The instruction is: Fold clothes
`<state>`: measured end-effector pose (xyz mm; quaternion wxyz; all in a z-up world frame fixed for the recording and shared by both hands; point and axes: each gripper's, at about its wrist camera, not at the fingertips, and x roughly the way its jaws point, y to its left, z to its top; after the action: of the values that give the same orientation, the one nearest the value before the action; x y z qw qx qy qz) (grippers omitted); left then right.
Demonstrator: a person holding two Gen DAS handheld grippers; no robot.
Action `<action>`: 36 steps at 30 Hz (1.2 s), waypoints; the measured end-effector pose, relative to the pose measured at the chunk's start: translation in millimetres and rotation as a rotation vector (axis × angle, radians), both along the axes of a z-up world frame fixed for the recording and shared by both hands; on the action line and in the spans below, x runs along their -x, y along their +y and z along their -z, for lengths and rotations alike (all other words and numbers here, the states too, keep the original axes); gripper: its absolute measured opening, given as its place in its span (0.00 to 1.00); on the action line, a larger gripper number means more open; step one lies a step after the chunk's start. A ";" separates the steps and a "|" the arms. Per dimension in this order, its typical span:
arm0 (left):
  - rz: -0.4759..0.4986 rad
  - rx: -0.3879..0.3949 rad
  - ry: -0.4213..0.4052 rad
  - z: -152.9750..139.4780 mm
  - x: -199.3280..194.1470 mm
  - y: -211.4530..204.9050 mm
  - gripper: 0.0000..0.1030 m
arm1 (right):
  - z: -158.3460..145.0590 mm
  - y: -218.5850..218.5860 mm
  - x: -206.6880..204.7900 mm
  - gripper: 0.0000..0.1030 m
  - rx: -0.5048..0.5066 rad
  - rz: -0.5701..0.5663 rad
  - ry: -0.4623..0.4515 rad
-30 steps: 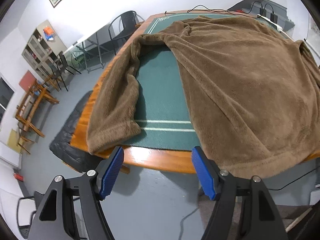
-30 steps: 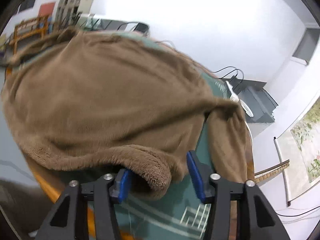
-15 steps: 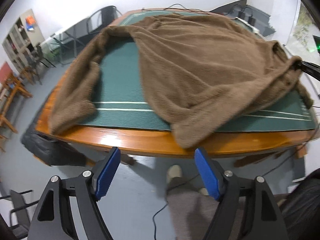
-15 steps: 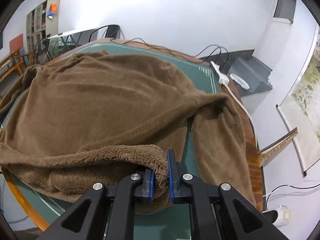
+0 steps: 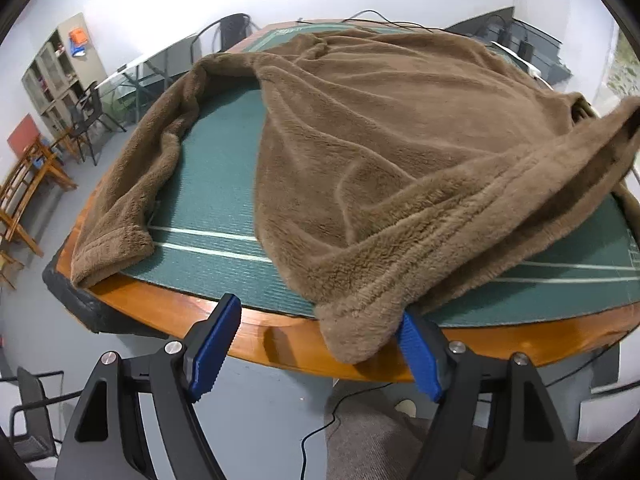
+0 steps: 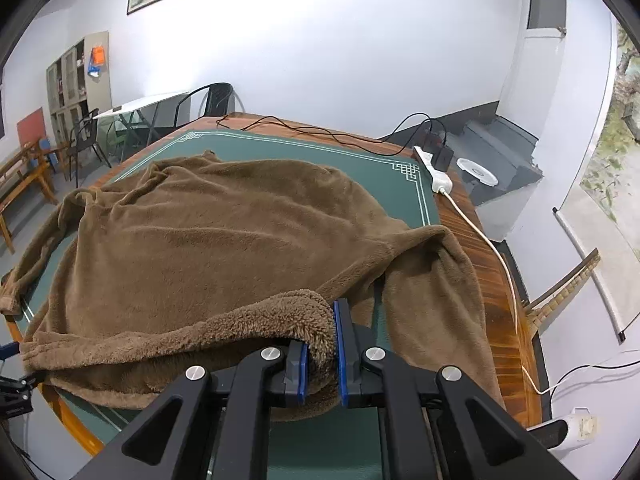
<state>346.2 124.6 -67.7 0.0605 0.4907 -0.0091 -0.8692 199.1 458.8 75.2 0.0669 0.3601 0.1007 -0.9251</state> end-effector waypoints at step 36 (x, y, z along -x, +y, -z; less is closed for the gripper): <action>0.047 0.009 0.023 -75.9 -21.8 -43.0 0.17 | 55.0 21.1 -125.6 0.11 -0.131 -0.109 -0.373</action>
<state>368.1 81.6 8.2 0.0424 0.4801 -0.0237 -0.8759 324.8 479.9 20.2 0.1107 0.5229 0.1656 -0.8288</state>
